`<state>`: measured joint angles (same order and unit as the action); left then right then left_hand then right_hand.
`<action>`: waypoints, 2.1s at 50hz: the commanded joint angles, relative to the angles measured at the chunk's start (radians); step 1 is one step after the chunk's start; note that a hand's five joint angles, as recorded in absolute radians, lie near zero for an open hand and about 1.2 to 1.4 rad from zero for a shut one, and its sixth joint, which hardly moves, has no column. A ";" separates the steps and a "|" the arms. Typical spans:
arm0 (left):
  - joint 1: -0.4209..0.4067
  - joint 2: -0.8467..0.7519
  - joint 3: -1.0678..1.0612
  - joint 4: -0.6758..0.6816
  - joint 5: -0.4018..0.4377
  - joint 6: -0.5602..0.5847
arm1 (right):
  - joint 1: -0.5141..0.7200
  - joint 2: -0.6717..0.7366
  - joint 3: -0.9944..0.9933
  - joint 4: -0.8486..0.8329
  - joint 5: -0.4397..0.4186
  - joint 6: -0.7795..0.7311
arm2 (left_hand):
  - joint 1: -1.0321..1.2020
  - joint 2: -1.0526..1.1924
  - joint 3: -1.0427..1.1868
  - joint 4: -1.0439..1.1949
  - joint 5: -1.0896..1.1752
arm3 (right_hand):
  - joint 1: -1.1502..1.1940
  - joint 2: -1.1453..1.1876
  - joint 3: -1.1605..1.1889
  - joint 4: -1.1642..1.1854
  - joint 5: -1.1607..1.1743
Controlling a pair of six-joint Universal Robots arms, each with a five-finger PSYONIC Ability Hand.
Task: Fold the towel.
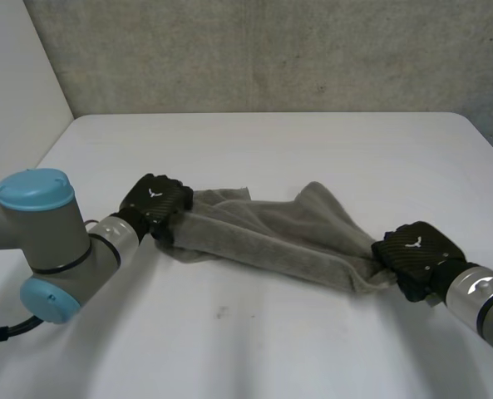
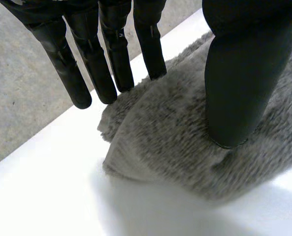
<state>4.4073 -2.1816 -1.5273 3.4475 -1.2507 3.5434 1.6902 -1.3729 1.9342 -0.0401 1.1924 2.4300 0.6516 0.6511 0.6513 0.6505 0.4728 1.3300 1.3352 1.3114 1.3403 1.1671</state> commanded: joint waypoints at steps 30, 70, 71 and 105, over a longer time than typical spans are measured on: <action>-0.045 0.048 -0.082 -0.016 0.007 0.005 | -0.055 -0.008 -0.121 0.083 -0.017 -0.048 | 0.565 0.565 0.565 0.566 0.569 | 0.066 0.061 0.085 0.056 0.055; -0.078 -0.084 0.027 -0.004 0.004 0.009 | -0.055 0.054 -0.172 0.082 -0.021 -0.049 | 0.642 0.642 0.642 0.643 0.646 | 0.066 0.061 0.085 0.056 0.055; -0.078 -0.084 0.027 -0.004 0.004 0.009 | -0.055 0.054 -0.172 0.082 -0.020 -0.049 | 0.642 0.643 0.643 0.643 0.647 | 0.066 0.061 0.085 0.056 0.055; -0.086 0.439 0.320 -0.228 -0.171 -0.014 | 0.145 0.058 -1.090 0.356 0.168 0.170 | 0.745 0.745 0.745 0.746 0.749 | 0.066 0.061 0.085 0.056 0.055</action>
<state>4.3232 -1.8908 -1.1479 3.2580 -1.4234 3.5339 1.8424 -1.2596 0.8938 0.1577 1.3739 2.5993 1.1918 1.2168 1.2160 1.2176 1.0240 1.3332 1.3416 1.3370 1.3400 1.1672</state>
